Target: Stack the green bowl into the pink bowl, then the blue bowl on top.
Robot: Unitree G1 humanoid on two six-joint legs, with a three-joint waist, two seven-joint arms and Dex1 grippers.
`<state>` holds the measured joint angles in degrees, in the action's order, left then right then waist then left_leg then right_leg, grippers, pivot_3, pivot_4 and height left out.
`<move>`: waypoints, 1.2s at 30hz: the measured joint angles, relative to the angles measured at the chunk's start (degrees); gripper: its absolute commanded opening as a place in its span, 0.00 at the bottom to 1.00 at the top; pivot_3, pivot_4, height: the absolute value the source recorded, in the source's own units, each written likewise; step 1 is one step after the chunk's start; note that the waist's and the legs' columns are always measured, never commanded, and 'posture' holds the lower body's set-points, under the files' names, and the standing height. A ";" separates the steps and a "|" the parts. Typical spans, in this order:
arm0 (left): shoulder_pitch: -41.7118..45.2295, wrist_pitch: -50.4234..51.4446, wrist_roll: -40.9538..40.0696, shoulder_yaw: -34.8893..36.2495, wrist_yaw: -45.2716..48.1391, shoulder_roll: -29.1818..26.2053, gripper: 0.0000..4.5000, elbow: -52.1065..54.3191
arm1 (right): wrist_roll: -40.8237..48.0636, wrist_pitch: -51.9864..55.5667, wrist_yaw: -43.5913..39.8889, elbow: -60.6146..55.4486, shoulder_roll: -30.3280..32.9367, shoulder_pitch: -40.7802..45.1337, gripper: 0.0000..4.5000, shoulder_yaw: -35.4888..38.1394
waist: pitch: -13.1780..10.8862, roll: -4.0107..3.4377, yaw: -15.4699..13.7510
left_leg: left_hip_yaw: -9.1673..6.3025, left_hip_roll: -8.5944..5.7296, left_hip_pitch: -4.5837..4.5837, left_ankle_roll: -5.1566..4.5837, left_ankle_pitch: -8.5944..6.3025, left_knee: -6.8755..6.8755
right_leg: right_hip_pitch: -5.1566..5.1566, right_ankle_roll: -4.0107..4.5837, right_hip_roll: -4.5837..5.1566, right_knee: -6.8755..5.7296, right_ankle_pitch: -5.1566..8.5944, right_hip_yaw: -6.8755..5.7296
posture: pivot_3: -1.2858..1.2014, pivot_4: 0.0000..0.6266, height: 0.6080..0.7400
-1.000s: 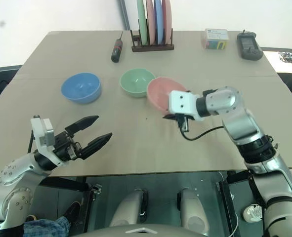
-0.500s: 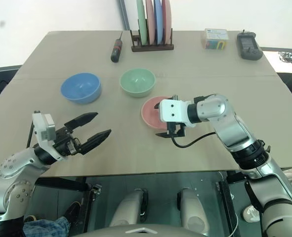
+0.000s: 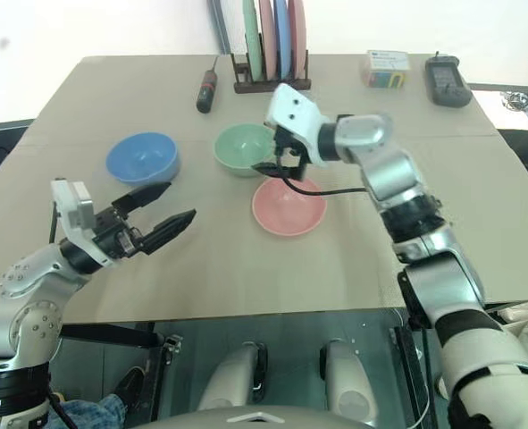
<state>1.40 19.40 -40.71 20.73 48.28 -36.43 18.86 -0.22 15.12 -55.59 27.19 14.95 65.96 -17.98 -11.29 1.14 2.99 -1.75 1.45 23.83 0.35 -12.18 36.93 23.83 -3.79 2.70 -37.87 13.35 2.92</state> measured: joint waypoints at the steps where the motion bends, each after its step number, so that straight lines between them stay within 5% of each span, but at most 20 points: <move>1: -0.80 0.00 -0.01 0.69 -0.48 0.21 1.00 0.24 | -0.83 -2.31 0.56 4.47 -2.15 2.05 0.99 -0.35 | 0.00 0.00 0.16 | -0.04 0.00 0.00 0.00 0.00 -0.04 | 0.01 0.00 -0.01 -0.01 0.00 -0.03 | 0.52 0.24 1.00; 10: -13.88 -1.34 0.01 9.40 -6.40 4.23 1.00 6.50 | -6.85 -16.93 5.14 36.84 -13.77 12.93 0.99 -1.83 | 0.00 0.01 0.40 | -0.08 -0.05 0.03 0.03 0.00 -0.40 | 0.08 0.03 0.10 0.17 0.00 -0.09 | 0.52 0.24 1.00; 18: -25.47 -3.64 -0.01 14.59 -11.35 10.36 1.00 14.71 | -13.33 -18.63 13.31 49.09 -17.65 14.83 0.99 -2.12 | 0.01 0.02 0.81 | -0.09 -0.05 0.00 0.04 0.00 -0.44 | 0.11 0.27 0.10 0.15 0.13 -0.10 | 0.52 0.24 1.00; 23: -28.33 -4.43 -0.02 14.86 -12.98 11.98 1.00 18.06 | -16.12 -17.79 18.08 50.86 -18.31 14.84 0.65 -2.09 | 0.01 0.02 0.86 | -0.07 -0.06 0.00 0.04 0.01 -0.43 | 0.10 0.29 0.10 0.14 0.15 -0.09 | 0.52 0.24 1.00; 30: -29.29 -5.13 -0.06 14.92 -13.57 12.03 1.00 18.65 | -17.78 -17.94 18.78 51.68 -19.07 14.84 0.04 -1.19 | 0.00 0.02 0.96 | -0.08 -0.05 -0.01 0.04 0.01 -0.43 | 0.11 0.31 0.06 0.13 0.16 -0.09 | 0.52 0.24 1.00; 36: -26.95 -5.01 -0.08 14.79 -13.47 9.94 1.00 18.43 | -19.14 -21.81 18.44 51.66 -17.50 16.24 0.04 -0.97 | -0.01 0.00 0.93 | -0.09 -0.05 0.00 0.04 0.01 -0.43 | 0.11 0.30 0.06 0.12 0.16 -0.10 | 0.52 0.24 1.00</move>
<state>-25.54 14.39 -40.79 35.52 34.81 -26.49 37.30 -19.36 -6.68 -37.15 78.85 -2.55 82.21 -18.95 -11.30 1.14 3.92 -1.84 1.40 23.83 0.38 -12.17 36.50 23.94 -3.49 2.76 -37.76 13.51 2.82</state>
